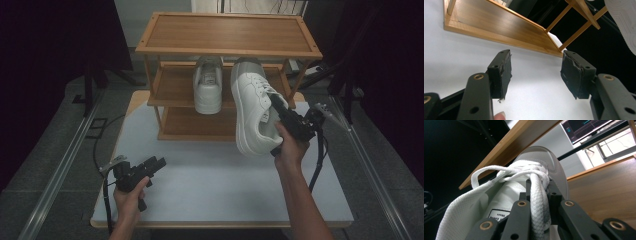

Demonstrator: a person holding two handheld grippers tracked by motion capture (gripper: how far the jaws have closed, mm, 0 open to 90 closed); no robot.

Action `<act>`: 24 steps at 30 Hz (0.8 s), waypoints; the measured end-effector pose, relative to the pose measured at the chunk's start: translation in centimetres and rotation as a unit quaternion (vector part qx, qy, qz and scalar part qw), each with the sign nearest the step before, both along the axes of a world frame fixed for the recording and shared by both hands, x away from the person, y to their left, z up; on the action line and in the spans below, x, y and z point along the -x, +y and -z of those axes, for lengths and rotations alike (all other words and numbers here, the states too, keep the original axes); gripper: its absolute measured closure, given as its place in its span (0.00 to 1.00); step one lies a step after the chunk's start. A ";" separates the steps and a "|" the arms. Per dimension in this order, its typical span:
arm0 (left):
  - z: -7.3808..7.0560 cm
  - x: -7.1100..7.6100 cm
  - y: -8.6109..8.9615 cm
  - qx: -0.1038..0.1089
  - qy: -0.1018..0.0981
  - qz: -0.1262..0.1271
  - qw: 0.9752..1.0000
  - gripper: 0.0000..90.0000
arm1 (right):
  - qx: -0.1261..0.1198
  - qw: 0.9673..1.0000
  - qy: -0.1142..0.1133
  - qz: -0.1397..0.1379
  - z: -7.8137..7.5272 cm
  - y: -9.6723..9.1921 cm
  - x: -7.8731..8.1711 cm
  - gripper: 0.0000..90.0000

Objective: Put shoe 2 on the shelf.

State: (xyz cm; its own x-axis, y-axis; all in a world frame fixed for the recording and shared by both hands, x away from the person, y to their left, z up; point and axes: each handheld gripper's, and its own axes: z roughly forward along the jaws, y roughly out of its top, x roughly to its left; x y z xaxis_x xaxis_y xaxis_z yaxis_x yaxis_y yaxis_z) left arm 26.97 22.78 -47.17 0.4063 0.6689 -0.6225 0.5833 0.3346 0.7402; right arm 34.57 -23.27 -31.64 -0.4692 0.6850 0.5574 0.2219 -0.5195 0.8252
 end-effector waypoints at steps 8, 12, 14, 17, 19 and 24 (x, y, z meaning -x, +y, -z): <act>-0.1 0.0 0.1 -0.010 -0.002 -0.005 1.000 0.46 | 0.016 1.000 0.005 0.010 -0.3 0.9 -1.3 0.93; -0.2 0.0 -0.1 -0.005 -0.004 0.000 1.000 0.45 | 0.017 0.999 0.017 0.023 -0.5 1.0 -2.1 0.93; -0.2 0.1 -0.4 -0.007 -0.004 0.004 1.000 0.45 | 0.018 0.999 0.019 0.029 -0.7 1.0 -2.5 0.93; -0.1 0.0 -0.6 -0.007 -0.004 0.010 1.000 0.45 | 0.014 0.999 0.024 0.032 -0.8 1.1 -3.0 0.93; -0.1 0.0 -0.6 -0.005 -0.005 0.011 1.000 0.45 | 0.010 0.999 0.028 0.036 -0.9 1.3 -3.3 0.93; -0.1 0.0 -0.3 0.000 -0.003 0.009 1.000 0.45 | 0.024 0.998 0.032 0.039 -1.1 1.6 -3.9 0.93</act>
